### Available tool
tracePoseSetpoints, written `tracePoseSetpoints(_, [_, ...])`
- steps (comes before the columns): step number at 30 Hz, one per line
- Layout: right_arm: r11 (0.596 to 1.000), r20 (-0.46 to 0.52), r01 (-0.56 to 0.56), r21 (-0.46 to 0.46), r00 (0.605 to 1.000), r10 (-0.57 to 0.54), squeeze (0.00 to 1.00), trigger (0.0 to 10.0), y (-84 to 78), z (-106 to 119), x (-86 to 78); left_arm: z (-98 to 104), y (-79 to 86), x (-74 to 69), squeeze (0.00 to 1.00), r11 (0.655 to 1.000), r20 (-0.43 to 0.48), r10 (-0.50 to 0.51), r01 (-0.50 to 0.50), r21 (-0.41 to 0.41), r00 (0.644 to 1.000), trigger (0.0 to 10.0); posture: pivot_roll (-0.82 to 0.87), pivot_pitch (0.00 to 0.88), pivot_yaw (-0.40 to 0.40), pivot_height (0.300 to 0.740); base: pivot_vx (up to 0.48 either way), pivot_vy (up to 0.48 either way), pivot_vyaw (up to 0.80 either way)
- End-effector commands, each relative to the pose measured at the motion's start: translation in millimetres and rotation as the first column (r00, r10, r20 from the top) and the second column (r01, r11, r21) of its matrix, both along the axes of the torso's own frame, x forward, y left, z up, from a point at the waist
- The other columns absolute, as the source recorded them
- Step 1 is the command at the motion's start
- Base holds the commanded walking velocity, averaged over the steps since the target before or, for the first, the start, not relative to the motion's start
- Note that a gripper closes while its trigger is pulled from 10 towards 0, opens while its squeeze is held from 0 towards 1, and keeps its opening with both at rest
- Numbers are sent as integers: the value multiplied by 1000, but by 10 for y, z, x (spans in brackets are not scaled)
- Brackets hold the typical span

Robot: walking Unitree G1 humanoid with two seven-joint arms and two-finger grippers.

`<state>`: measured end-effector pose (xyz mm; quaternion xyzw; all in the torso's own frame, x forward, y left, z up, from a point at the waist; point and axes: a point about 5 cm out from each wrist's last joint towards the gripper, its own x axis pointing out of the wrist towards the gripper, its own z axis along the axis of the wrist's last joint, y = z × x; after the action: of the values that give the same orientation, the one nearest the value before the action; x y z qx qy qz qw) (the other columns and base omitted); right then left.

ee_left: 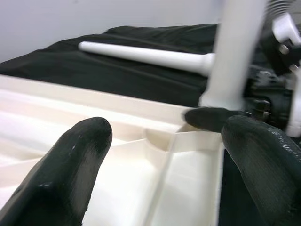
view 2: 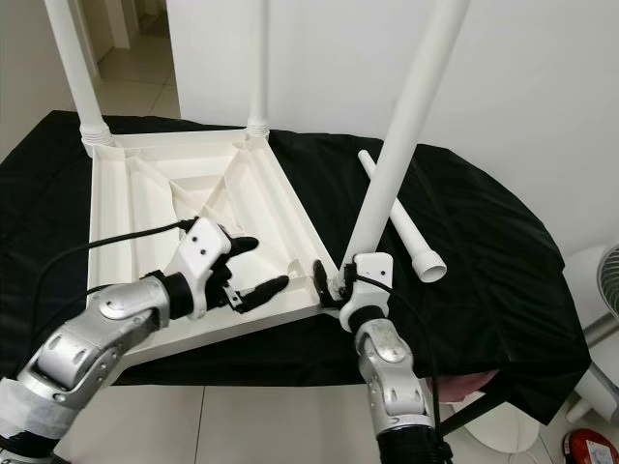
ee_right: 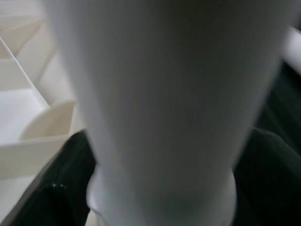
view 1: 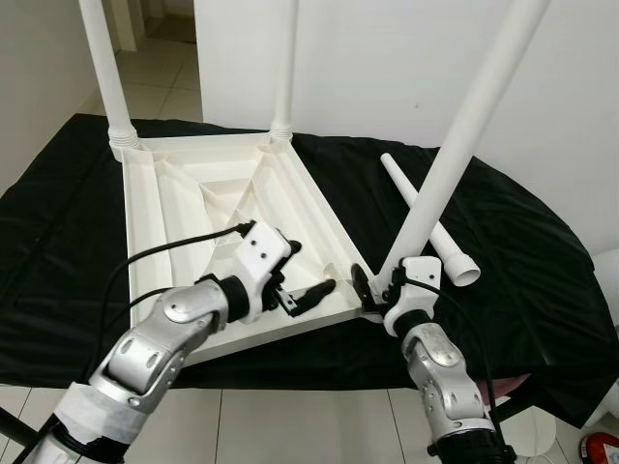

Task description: Building children table

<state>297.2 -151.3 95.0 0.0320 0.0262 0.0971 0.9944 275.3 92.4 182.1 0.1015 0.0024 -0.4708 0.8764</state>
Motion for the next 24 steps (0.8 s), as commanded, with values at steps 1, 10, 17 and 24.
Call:
tracePoseSetpoints(1, [1000,-16,-5,-1,1000,5,0,10000,-53,-47,14,-32,-42,-60,0,997,-26,-75,75,9,997,10000,19,0,-109,740,0,0,0])
tracePoseSetpoints(10, [993,-42,-107,50,993,109,0,10000,-6,-121,82,-5,-61,-50,0,998,-24,-61,61,-5,998,10000,40,0,-117,740,0,0,0])
tracePoseSetpoints(17, [964,-43,-262,52,964,264,0,10000,247,-147,93,16,-28,-49,0,999,-16,-44,44,-1,999,10000,57,0,-134,740,0,0,0])
tracePoseSetpoints(24, [931,-45,-358,74,931,362,0,10000,499,-186,13,7,-11,-57,0,999,-18,-33,33,1,999,10000,67,0,-155,740,0,0,0])
